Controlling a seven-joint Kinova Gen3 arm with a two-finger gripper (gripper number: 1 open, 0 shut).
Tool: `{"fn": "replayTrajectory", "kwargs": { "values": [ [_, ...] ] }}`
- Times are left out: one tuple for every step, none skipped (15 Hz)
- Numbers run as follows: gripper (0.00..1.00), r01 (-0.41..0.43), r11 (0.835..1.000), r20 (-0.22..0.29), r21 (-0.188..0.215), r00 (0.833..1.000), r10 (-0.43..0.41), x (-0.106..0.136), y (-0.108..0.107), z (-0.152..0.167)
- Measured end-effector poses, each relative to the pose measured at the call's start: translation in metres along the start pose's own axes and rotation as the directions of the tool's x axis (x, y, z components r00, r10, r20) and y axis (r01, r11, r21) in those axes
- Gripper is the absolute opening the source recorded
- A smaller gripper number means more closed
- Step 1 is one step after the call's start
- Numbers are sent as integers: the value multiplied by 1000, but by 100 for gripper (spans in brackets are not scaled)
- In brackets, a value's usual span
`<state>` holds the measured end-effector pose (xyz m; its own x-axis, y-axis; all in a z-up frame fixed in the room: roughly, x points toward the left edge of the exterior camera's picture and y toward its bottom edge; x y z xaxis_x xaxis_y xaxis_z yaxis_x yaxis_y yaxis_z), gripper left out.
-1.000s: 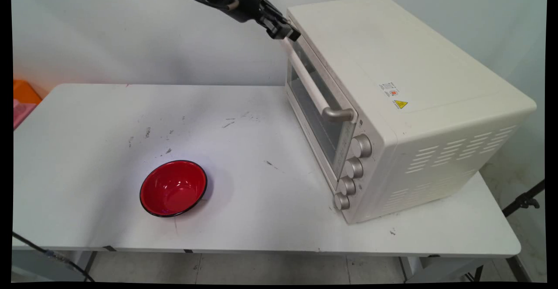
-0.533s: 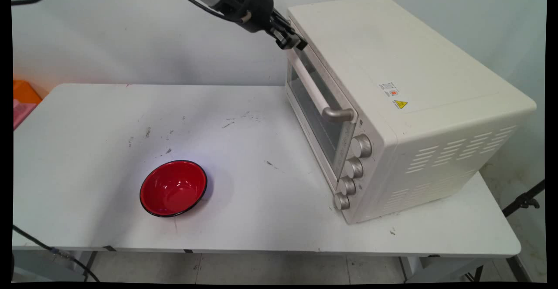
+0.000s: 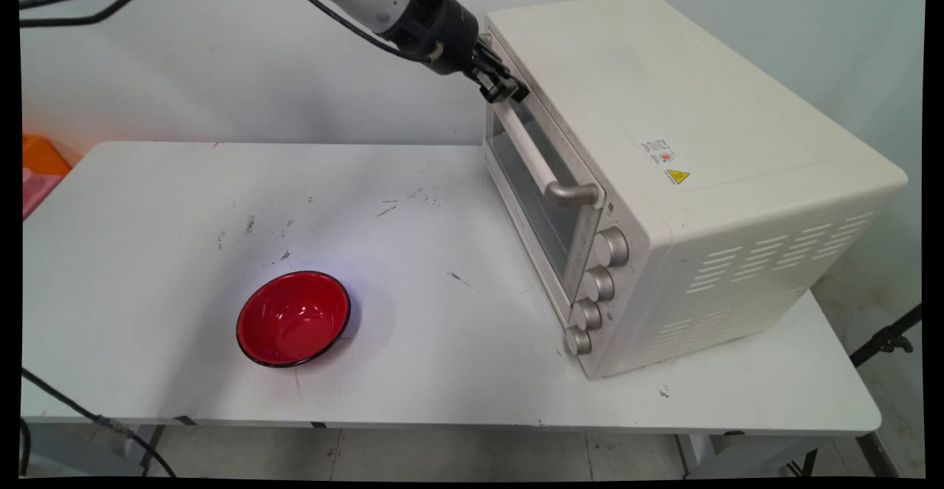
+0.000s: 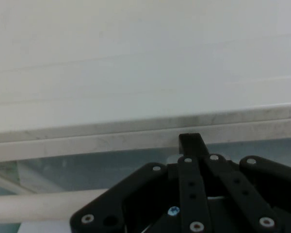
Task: Open the oven
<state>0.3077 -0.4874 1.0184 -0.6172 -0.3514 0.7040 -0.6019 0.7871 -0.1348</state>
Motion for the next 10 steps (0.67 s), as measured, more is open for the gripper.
{"fn": "replayTrajectory", "kwargs": {
  "values": [
    [0,-1,1000,3,1,1000,1,-1,1,2],
    [0,-1,1000,5,1,1000,1,-2,1,3],
    [0,-1,1000,8,1,1000,1,-3,2,4],
    [0,-2,1000,11,1,1000,2,-4,2,4],
    [0,-3,1000,14,1,1000,3,-6,3,4],
    [0,-4,1000,17,1,1000,4,-7,3,4],
    [0,-3,1000,20,0,1000,3,-10,4,3],
    [0,-2,1000,22,0,1000,2,-11,4,2],
    [0,-1,1000,24,-1,1000,1,-13,4,1],
    [0,1,1000,27,-1,1000,-1,-16,3,-2]
  ]
}}
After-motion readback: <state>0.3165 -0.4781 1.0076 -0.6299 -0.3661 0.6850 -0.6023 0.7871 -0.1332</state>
